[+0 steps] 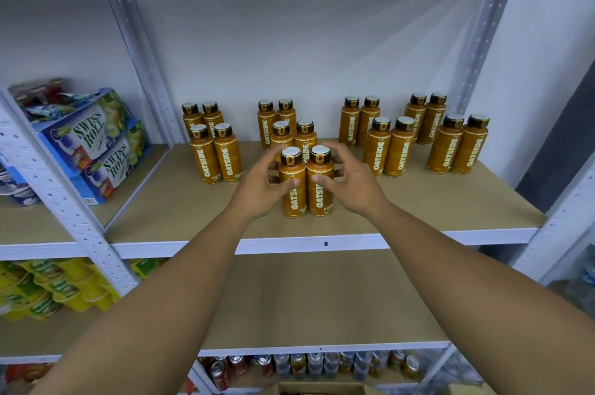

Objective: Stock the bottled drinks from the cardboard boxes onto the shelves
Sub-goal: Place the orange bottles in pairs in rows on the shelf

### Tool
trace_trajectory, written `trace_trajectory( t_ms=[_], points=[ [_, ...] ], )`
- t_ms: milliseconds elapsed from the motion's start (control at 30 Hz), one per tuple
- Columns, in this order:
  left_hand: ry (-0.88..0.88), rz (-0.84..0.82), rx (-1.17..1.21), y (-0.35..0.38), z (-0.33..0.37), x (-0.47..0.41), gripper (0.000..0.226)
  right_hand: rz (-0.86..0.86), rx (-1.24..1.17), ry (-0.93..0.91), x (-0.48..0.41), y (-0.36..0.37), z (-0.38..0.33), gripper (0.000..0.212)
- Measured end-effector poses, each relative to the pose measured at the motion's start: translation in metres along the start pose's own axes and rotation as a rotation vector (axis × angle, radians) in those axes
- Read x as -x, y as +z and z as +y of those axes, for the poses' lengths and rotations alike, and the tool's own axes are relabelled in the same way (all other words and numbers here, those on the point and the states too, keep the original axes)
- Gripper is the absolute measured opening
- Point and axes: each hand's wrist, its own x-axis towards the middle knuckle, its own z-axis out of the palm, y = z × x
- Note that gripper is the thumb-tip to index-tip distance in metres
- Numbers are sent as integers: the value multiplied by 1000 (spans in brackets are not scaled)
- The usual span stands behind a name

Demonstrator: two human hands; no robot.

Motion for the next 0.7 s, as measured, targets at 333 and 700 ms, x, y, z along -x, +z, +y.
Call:
trace_trajectory(
  t_ms=[333, 700],
  points=[
    [14, 12, 3, -31, -9, 22, 73, -22, -29, -4, 2, 27, -19, 71],
    [-14, 51, -8, -91, -40, 44, 73, -54, -105, -42, 1, 79, -65, 69]
  ],
)
